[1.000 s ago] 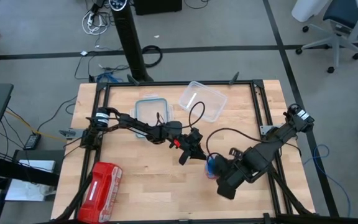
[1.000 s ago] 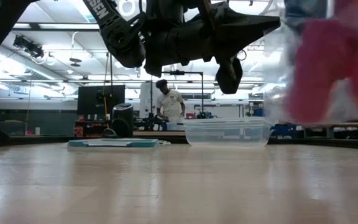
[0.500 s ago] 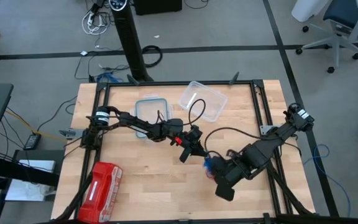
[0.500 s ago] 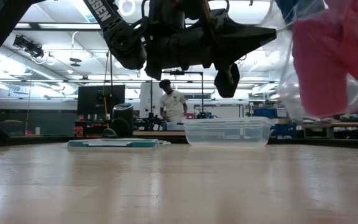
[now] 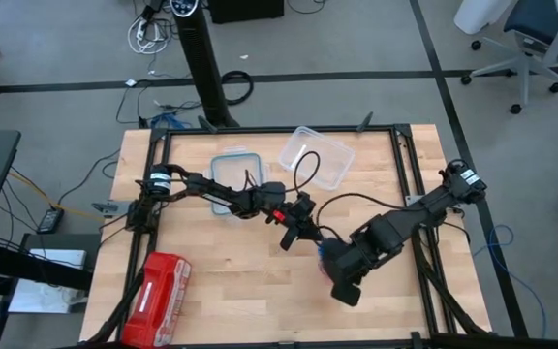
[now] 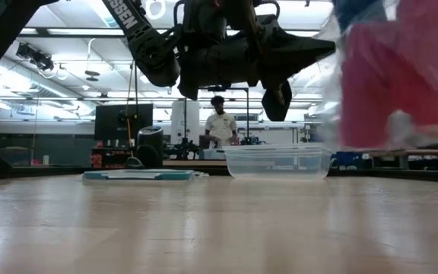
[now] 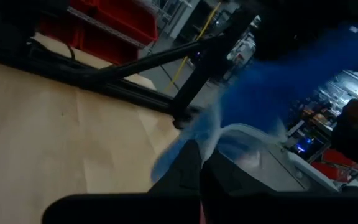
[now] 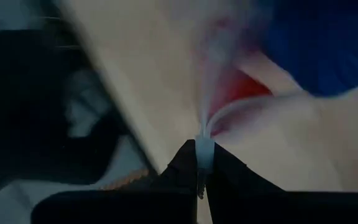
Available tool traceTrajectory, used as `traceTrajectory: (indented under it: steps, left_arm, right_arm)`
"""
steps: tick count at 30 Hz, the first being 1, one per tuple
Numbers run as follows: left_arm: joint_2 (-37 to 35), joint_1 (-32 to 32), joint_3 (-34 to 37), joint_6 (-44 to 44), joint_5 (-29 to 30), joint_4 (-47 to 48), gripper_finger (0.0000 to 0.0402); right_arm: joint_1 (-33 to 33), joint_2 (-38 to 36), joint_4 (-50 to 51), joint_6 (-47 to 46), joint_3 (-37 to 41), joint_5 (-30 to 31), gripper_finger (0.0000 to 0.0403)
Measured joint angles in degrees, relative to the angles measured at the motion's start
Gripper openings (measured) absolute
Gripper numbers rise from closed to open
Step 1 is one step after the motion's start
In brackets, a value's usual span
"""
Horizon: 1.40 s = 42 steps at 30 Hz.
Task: Roll bandage
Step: Put the blue bandage into the transparent zip bag
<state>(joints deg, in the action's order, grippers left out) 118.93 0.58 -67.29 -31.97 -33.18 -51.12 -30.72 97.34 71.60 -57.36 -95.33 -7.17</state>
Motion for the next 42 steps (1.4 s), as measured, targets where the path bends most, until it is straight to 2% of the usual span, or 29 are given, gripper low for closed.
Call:
traceTrajectory:
  steps: [2, 5, 8, 11, 14, 16, 18, 20, 23, 25, 27, 29, 30, 34, 37, 38, 40, 42]
  left_arm:
    - [-0.07, -0.08, -0.01, -0.03, -0.26, -0.66, 0.0000]
    - [0.02, -0.20, 0.00, -0.63, -1.17, -0.81, 0.0000]
    - [0.00, -0.07, 0.00, -1.08, -1.17, -1.11, 0.0000]
    - [0.00, -0.09, 0.00, -1.29, -2.13, -1.12, 0.0000]
    - [0.00, 0.02, 0.00, -1.57, -3.29, -1.41, 0.0000]
    - [0.00, 0.11, 0.00, -1.68, -3.57, -1.24, 0.0000]
    - [0.00, 0.15, 0.00, -1.68, -3.58, -1.43, 0.0000]
    - [0.00, 0.14, 0.00, -1.69, -3.57, -1.42, 0.0000]
    - [0.00, 0.14, 0.00, -2.11, -3.64, -1.27, 0.0000]
    - [0.00, 0.17, 0.00, -2.51, -3.77, -1.40, 0.0000]
    - [0.00, 0.17, 0.00, -2.51, -3.77, -1.36, 0.0000]
    - [-0.01, 0.17, 0.00, -2.76, -3.79, -1.98, 0.0000]
    - [-0.04, 0.17, 0.00, -2.77, -3.81, -2.23, 0.0000]
    - [-0.04, 0.17, 0.00, -3.13, -4.22, -1.95, 0.0000]
    - [-0.04, 0.22, 0.00, -3.15, -4.27, -2.23, 0.0000]
    - [-0.04, 0.22, 0.00, -3.16, -4.27, -2.22, 0.0000]
    - [-0.04, 0.19, 0.00, -3.18, -4.53, -2.23, 0.0000]
    - [-0.04, 0.17, 0.00, -3.21, -5.08, -2.20, 0.0000]
  right_arm:
    - [0.73, 0.00, -1.12, 2.57, -0.13, 2.68, 0.0011]
    - [2.42, -0.09, 4.40, -0.67, -0.05, 8.57, 0.0011]
    - [4.23, -0.02, 2.82, -1.17, -0.07, 7.54, 0.0011]
    - [4.85, 0.04, 5.70, -5.26, -0.07, 4.93, 0.0011]
    - [4.61, 0.04, 5.67, -5.30, -0.05, -2.45, 0.0011]
    - [4.10, 0.03, 0.79, -1.33, -0.05, -5.73, 0.0011]
    - [3.72, -0.32, -3.74, 0.27, -0.05, -4.98, 0.0011]
    - [4.11, -1.00, -3.89, -0.72, -0.06, -4.70, 0.0011]
    - [5.67, -1.08, 6.21, -7.50, -0.08, -0.60, 0.0011]
    - [6.31, -0.87, 11.72, -10.60, 0.06, -0.61, 0.0011]
    - [6.47, -0.73, 6.93, -6.80, 0.06, -3.71, 0.0011]
    - [6.16, -0.61, -1.08, -1.44, 0.02, -4.00, 0.0011]
    - [6.18, -0.65, -1.08, -1.47, -0.12, -3.07, 0.0011]
    - [7.98, -0.93, 9.90, -8.60, 0.06, -0.53, 0.0011]
    - [7.78, -0.96, 1.36, -3.13, 0.69, -3.73, 0.0011]
    - [7.59, -0.97, 0.79, -2.69, 0.68, -2.82, 0.0011]
    - [7.77, -1.38, 7.62, -6.29, 0.72, 0.02, 0.0011]
    - [8.43, -1.21, 10.76, -8.23, 0.74, -0.76, 0.0011]
